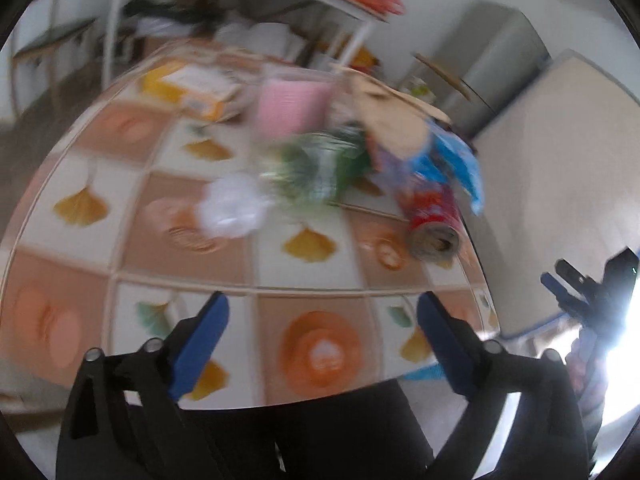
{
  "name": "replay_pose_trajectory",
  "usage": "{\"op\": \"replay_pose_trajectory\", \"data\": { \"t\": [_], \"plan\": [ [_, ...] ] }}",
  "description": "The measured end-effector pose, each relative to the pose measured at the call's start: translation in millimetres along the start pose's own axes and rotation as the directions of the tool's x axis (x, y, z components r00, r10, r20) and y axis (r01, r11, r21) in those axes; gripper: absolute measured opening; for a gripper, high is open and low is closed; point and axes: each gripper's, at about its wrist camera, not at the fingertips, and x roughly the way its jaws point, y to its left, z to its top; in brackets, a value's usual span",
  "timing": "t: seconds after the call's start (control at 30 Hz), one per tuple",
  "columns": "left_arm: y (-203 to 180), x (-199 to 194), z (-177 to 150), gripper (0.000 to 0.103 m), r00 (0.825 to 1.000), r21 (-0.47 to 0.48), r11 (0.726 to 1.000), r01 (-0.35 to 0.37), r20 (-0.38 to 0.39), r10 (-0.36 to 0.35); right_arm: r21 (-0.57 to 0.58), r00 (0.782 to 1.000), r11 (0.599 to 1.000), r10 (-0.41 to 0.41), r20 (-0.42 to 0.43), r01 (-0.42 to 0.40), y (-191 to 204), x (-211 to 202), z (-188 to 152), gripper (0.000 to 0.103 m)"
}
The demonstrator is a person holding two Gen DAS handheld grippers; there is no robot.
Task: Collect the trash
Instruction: 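Grasp the yellow-and-white medicine box with the left tool while the right tool returns to the table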
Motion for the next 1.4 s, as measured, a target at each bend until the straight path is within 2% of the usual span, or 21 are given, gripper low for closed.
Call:
{"op": "replay_pose_trajectory", "data": {
  "t": [0.13, 0.23, 0.33, 0.53, 0.67, 0.73, 0.8, 0.83, 0.97, 1.1, 1.17, 1.23, 1.3, 1.4],
  "plan": [
    [34.2, -8.7, 4.9, 0.098, 0.989, -0.071, 0.990, -0.125, 0.069, 0.130, -0.073, 0.997, 0.996, 0.054, -0.053, -0.058, 50.6, 29.5, 5.6, 0.080],
    [57.3, -15.1, 12.7, 0.098, 0.967, -0.107, 0.969, -0.225, 0.100, 0.235, -0.106, 0.992, 0.990, 0.087, -0.090, -0.096, 87.2, 49.1, 8.6, 0.080],
    [76.7, -20.3, 30.7, 0.098, 0.944, -0.125, 0.947, -0.297, 0.109, 0.311, -0.101, 0.986, 0.986, 0.117, -0.118, -0.129, 110.2, 66.4, 13.7, 0.080],
    [105.2, -38.6, 85.3, 0.098, 0.932, -0.151, 0.943, -0.296, 0.171, 0.320, -0.117, 0.976, 0.974, 0.180, -0.122, -0.194, 156.1, 95.8, 21.0, 0.080],
    [118.3, -22.5, 142.2, 0.098, 0.926, -0.149, 0.934, -0.326, 0.151, 0.347, -0.125, 0.962, 0.961, 0.230, -0.145, -0.248, 174.2, 111.0, 20.4, 0.080],
    [128.5, -3.1, 173.2, 0.098, 0.921, -0.194, 0.920, -0.341, 0.125, 0.368, -0.116, 0.953, 0.957, 0.242, -0.180, -0.265, 176.1, 120.6, 18.4, 0.080],
    [137.5, 14.4, 195.2, 0.098, 0.924, -0.246, 0.910, -0.334, 0.104, 0.367, -0.109, 0.950, 0.958, 0.240, -0.199, -0.264, 175.9, 125.2, 15.6, 0.080],
    [144.9, 28.9, 210.1, 0.098, 0.926, -0.298, 0.896, -0.330, 0.083, 0.368, -0.102, 0.949, 0.959, 0.239, -0.206, -0.264, 173.1, 127.1, 14.9, 0.080],
    [155.3, 71.0, 235.4, 0.097, 0.939, -0.374, 0.873, -0.313, 0.018, 0.345, -0.067, 0.947, 0.964, 0.239, -0.214, -0.259, 159.5, 130.3, 16.9, 0.080],
    [153.6, 99.5, 243.8, 0.095, 0.913, -0.418, 0.828, -0.375, -0.008, 0.409, -0.038, 0.949, 0.968, 0.233, -0.210, -0.247, 144.1, 133.1, 21.2, 0.080],
    [148.4, 108.7, 243.2, 0.095, 0.890, -0.441, 0.797, -0.413, -0.009, 0.456, -0.025, 0.948, 0.968, 0.238, -0.209, -0.249, 138.9, 135.8, 23.0, 0.080],
    [142.7, 118.1, 245.8, 0.095, 0.867, -0.433, 0.780, -0.452, -0.009, 0.498, -0.009, 0.947, 0.969, 0.241, -0.211, -0.249, 133.6, 139.6, 23.1, 0.080],
    [139.9, 130.7, 249.2, 0.095, 0.852, -0.398, 0.776, -0.490, -0.031, 0.522, 0.004, 0.945, 0.968, 0.248, -0.215, -0.253, 129.1, 141.9, 23.2, 0.080],
    [141.6, 141.7, 246.9, 0.097, 0.852, -0.354, 0.789, -0.502, -0.047, 0.521, 0.018, 0.944, 0.967, 0.252, -0.214, -0.254, 122.3, 140.9, 22.2, 0.080]
  ]
}}
